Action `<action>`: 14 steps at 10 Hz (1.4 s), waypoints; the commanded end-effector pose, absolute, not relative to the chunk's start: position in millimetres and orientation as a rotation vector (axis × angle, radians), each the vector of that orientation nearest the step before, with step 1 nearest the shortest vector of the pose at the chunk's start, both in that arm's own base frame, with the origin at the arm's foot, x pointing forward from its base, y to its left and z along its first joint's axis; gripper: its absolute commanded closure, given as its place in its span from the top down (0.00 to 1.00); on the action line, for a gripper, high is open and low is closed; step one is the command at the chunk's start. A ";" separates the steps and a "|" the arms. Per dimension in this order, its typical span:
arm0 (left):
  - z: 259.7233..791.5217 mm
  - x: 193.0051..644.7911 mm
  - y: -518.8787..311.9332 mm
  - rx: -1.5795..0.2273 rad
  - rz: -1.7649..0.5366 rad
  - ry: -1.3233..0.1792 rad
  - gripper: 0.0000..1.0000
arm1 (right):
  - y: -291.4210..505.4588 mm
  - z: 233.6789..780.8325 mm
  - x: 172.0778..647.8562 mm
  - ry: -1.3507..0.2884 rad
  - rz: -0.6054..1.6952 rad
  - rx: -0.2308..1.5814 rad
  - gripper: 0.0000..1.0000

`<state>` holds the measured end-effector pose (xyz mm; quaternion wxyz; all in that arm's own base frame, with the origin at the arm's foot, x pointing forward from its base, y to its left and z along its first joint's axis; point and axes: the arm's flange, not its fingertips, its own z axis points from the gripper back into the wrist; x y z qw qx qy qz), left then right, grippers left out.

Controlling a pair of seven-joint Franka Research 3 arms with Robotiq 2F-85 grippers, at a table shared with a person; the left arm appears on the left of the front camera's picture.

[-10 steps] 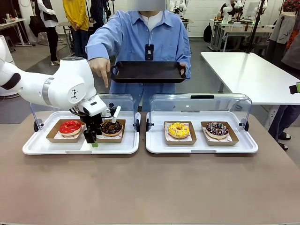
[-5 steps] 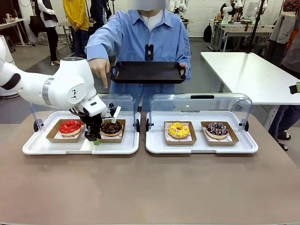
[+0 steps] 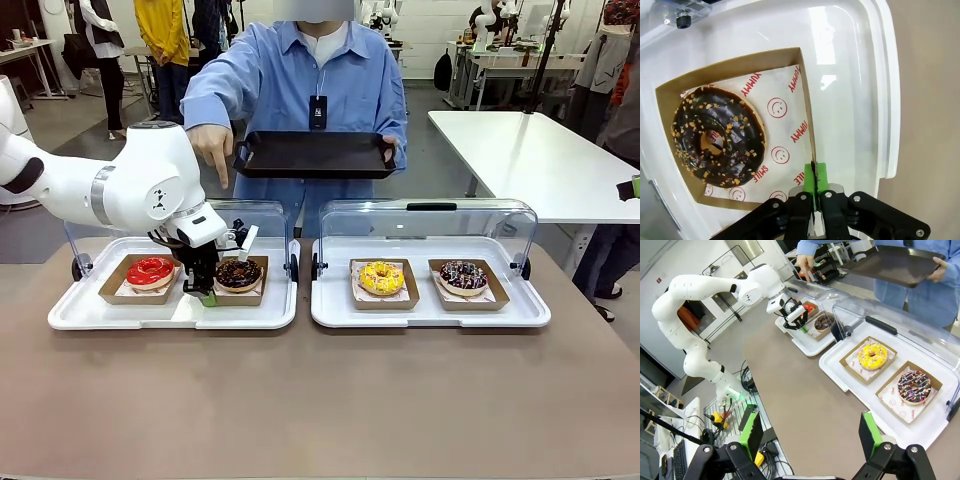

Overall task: Provide the desired donut to the person.
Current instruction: Pick up and lift the Paper togo box containing the Donut pointed at by the person.

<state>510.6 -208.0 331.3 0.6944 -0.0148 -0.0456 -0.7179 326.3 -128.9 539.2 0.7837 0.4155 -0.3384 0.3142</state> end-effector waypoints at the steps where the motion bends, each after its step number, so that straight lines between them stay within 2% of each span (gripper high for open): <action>1: 332.3 512.3 -205.5 -0.068 -1.618 -0.113 0.00 | -128.9 538.6 326.7 -0.727 0.676 0.897 1.00; 4: 359.0 493.6 -206.4 -0.049 -1.662 -0.107 0.00 | -128.9 538.6 326.7 -0.727 0.676 0.897 1.00; 7: 453.9 424.9 -202.9 0.025 -1.651 -0.009 0.00 | -128.9 538.6 326.7 -0.727 0.676 0.897 1.00; 10: 541.6 367.5 -191.8 -0.045 -1.667 0.042 0.00 | -128.9 538.6 326.7 -0.727 0.676 0.897 1.00; 14: 617.0 343.5 -188.0 -0.052 -1.647 -0.061 0.00 | -128.9 538.6 326.7 -0.727 0.676 0.897 1.00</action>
